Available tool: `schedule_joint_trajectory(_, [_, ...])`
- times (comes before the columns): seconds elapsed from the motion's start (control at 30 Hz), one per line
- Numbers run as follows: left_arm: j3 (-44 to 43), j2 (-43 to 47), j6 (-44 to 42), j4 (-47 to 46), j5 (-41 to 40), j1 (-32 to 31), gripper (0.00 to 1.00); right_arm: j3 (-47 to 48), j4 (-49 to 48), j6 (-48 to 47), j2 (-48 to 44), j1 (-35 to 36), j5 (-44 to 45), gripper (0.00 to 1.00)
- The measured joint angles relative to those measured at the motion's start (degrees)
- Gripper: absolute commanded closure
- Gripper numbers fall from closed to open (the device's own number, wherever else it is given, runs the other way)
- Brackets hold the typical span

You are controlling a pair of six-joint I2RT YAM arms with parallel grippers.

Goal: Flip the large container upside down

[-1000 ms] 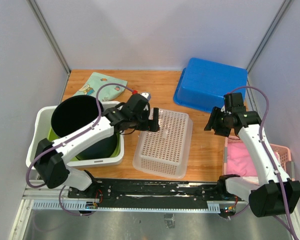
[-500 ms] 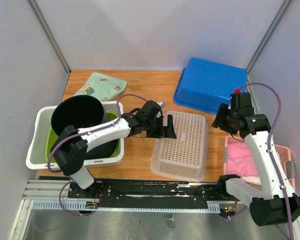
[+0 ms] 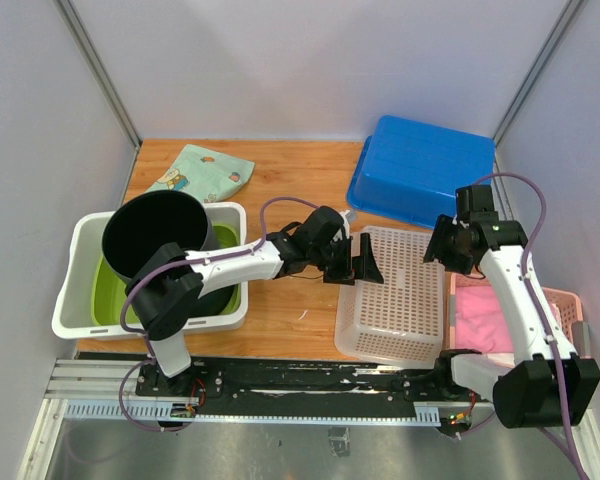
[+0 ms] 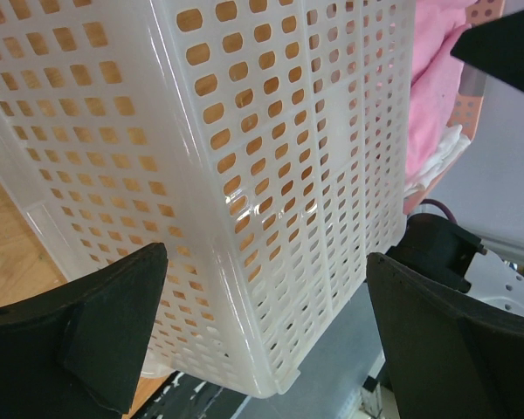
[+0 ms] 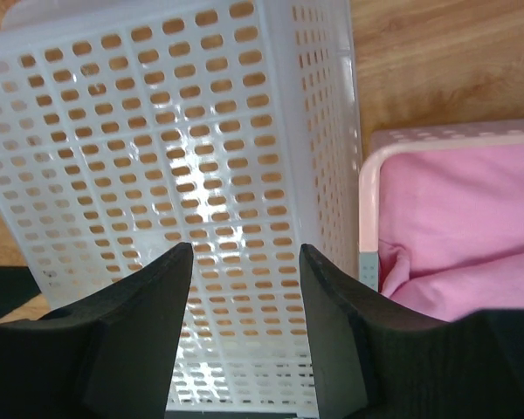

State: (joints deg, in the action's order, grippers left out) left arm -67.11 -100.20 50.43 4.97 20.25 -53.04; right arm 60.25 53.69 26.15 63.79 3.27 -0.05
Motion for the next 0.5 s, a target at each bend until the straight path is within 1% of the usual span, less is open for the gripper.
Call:
schedule_joint_trajectory(0.13, [0.0,-1.2,0.2,-1.8,-0.3,0.0,0.01,1.5,-4.1,1.1,4.6,-2.8,-0.9,0.47])
schedule_joint_trajectory(0.37, [-1.6,-1.5,-2.1,0.1,-2.2,0.3,0.01,4.8,-12.9,4.9,13.0,-15.1,-6.6,0.47])
schedule_joint_trajectory(0.5, [-1.6,0.5,-3.8,1.9,-2.4,2.9,0.01,7.1,-16.9,7.1,17.5,-18.6,-6.9,0.50])
